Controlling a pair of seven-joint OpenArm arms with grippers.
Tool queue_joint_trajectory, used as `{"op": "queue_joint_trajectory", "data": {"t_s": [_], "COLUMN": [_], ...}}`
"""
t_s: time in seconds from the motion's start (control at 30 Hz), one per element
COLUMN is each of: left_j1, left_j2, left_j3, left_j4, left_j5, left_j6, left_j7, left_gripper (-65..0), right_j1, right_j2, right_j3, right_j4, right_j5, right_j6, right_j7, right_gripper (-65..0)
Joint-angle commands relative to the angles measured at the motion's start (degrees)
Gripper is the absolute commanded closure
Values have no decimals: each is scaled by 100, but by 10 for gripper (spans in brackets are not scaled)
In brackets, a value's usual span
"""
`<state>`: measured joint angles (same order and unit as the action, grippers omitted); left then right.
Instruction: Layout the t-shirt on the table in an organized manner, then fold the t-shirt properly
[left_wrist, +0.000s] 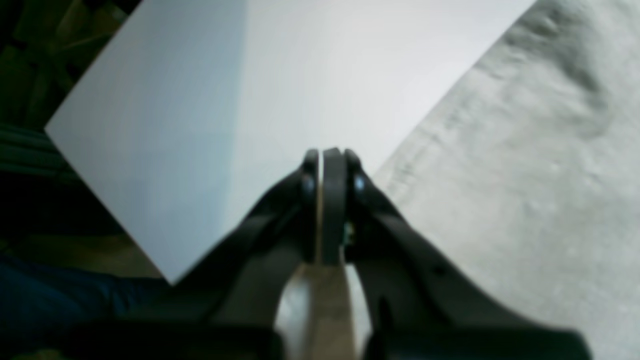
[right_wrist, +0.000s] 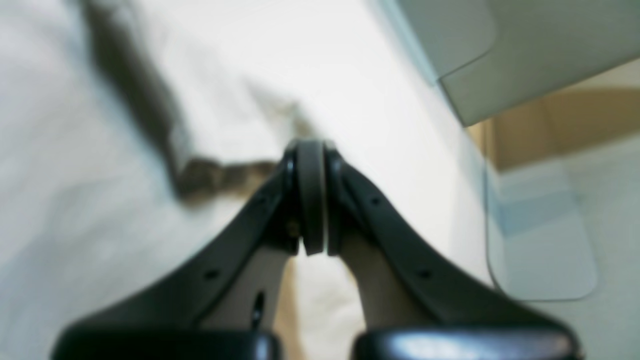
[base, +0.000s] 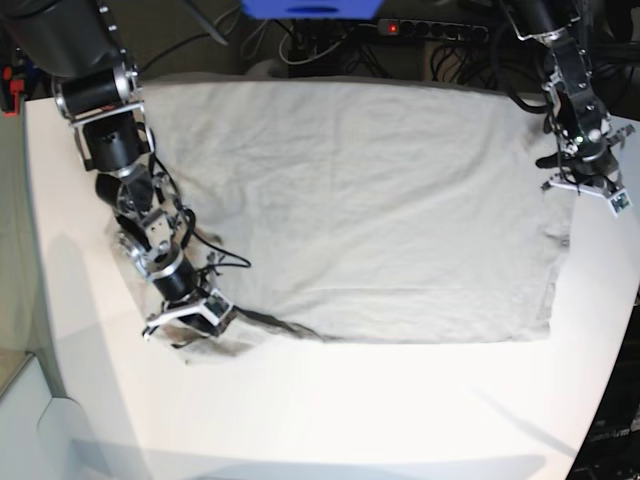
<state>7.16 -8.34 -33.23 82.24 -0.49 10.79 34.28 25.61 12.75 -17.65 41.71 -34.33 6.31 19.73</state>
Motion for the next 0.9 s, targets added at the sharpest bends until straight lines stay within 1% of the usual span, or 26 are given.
{"op": "queue_joint_trajectory", "data": {"t_s": [0.0, 0.1, 0.23, 0.33, 0.4, 0.47, 0.53, 0.57, 0.87], "left_j1": [-43, -43, -52, -52, -52, -43, -43, -43, 36], "left_j2": [-76, -76, -76, -76, -76, -76, -76, -76, -67], "left_j3": [-13, -13, -13, -13, -13, -13, -13, -13, -13], "left_j4": [106, 106, 97, 97, 106, 106, 106, 106, 141], "left_j5": [45, 45, 45, 45, 45, 45, 45, 45, 45], "left_j6": [42, 42, 42, 42, 42, 42, 42, 42, 42], "left_j7": [-118, -118, -118, -118, -118, -118, -118, -118, -127], "left_gripper": [-13, -13, -13, -13, -13, -13, -13, -13, -13], "right_j1": [152, 72, 72, 116, 143, 257, 319, 424, 1514], "right_j2": [74, 162, 188, 118, 21, -23, -58, -137, -383], "right_j3": [29, 29, 20, 11, 11, -15, -24, -33, -33], "right_j4": [158, 149, 132, 123, 123, 88, -53, -176, -1908], "right_j5": [35, 35, 35, 35, 26, 26, 26, 26, 17], "right_j6": [112, 429, 1167, 1616, 1800, 1888, 1897, 1897, 1897], "right_j7": [142, 142, 142, 142, 142, 142, 142, 142, 107], "right_gripper": [-4, -4, -4, -4, -4, -4, -4, -4, -4]}}
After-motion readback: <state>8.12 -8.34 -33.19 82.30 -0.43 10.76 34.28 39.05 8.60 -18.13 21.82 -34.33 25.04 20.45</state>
